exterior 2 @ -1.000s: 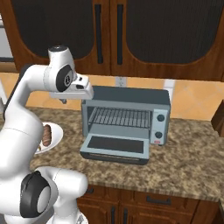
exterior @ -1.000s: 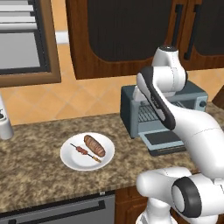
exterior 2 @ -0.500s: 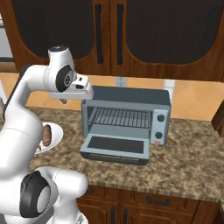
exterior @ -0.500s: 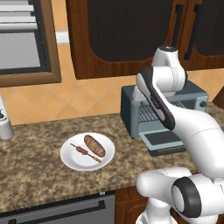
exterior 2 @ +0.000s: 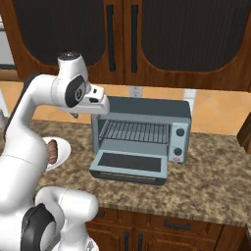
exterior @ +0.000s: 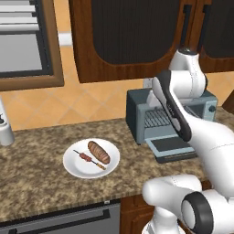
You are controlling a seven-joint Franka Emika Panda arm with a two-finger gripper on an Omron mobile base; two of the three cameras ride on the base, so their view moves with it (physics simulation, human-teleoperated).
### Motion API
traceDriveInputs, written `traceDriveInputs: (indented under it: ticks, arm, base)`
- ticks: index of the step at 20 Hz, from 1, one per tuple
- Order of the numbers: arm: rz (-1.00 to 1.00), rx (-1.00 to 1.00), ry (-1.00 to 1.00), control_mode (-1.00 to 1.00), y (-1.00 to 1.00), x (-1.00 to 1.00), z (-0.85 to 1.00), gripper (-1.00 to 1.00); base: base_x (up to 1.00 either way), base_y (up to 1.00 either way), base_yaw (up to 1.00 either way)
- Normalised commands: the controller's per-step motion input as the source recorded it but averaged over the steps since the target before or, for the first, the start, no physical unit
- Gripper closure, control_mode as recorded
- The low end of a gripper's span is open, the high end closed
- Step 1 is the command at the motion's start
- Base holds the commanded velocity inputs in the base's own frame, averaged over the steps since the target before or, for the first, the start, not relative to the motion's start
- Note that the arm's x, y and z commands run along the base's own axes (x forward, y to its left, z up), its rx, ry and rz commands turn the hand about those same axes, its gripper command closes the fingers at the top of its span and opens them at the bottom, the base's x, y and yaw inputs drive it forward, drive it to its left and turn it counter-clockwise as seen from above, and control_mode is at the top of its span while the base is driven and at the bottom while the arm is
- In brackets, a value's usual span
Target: Pick up the kebab skewer and baguette bread, and place them inside the toaster oven. Close the toaster oven door and start by setting the timer.
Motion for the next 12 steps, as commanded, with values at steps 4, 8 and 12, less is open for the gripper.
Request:
traceDriveInputs:
  ticks: [4, 8, 12]
  arm:
    - [-0.01, 0.12, -0.17, -1.00, -1.00, -0.62, -0.18, -1.00]
    - [-0.01, 0.03, -0.25, -1.00, -0.83, -0.06, -0.34, -1.00]
    - [0.00, 0.01, -0.43, -1.00, -0.27, 0.03, -0.37, -1.00]
  base:
    - [0.00, 0.00, 0.00]
    - [0.00, 0.00, 0.00]
    - [0.00, 0.00, 0.00]
